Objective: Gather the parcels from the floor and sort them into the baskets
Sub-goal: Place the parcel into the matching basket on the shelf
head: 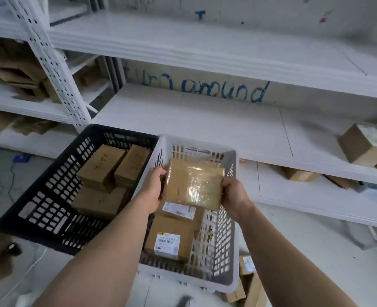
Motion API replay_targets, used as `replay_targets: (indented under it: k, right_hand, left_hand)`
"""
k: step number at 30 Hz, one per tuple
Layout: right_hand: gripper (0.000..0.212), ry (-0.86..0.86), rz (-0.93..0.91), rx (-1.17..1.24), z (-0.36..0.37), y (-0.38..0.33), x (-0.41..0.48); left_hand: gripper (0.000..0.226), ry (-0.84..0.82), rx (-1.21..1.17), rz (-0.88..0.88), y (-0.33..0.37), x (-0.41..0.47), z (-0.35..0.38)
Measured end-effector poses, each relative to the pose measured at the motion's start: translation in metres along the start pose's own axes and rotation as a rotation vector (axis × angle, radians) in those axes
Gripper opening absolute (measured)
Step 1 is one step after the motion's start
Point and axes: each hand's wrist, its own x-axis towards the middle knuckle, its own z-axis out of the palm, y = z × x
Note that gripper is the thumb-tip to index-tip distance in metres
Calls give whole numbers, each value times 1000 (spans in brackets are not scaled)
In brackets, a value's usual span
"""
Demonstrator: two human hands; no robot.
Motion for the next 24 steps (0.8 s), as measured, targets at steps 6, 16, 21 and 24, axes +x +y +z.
replay_targets:
  k: [6, 16, 21, 24]
  right_hand:
    - [64, 18, 154, 67, 3, 39, 62]
    - [64, 16, 215, -326, 20, 75, 57]
    - [42, 123, 176, -453, 27, 68, 32]
    - [34, 177, 157, -422, 35, 63, 13]
  left_hand:
    - [42, 135, -7, -151, -31, 66, -16]
    - [18, 157, 187, -234, -44, 87, -43]
    - [56, 74, 366, -240, -30, 90, -54]
    - [53, 79, 522, -193, -8, 69, -53]
